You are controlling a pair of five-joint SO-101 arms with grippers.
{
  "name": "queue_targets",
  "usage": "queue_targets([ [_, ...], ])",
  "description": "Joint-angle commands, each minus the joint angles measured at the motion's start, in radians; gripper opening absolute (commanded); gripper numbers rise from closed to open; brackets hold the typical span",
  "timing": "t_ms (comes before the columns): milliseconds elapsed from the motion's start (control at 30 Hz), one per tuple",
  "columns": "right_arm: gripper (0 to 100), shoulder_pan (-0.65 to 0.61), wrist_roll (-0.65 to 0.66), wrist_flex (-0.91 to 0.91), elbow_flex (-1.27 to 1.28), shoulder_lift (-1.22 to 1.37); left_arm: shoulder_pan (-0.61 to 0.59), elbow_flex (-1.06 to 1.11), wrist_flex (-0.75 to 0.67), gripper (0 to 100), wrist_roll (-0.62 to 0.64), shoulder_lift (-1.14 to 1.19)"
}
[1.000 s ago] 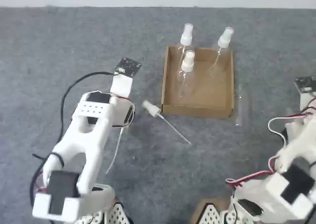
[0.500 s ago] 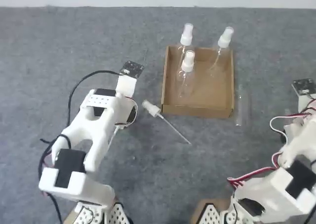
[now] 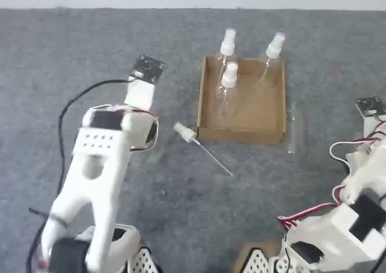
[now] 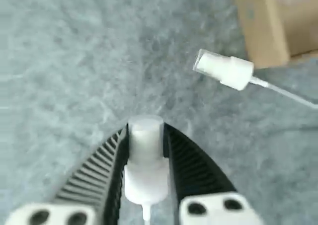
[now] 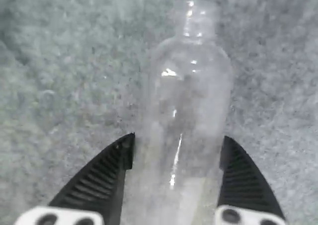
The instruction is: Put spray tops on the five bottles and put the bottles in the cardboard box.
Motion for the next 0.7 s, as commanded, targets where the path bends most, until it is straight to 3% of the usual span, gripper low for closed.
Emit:
queue_targets([
  [0,21.2,-0.013,0.008,-0.015,-0.014,-0.015,0.000,0.028,0.052,1,0.014,-0.201],
  [167,21.4,-0.068,-0.006,0.114,-0.132,-0.015,0.008,0.136,-0.008,1,0.060,-0.292],
  [267,21.7,-0.087,-0.080,0.219,-0.276,-0.004,0.006,0.183,-0.037,1,0.057,-0.310],
  [433,29.6,-0.128,-0.107,0.346,-0.428,0.045,0.003,0.205,-0.040,1,0.055,-0.313],
  [667,29.6,-0.127,-0.106,0.372,-0.559,0.240,0.003,0.205,-0.040,1,0.055,-0.311],
])
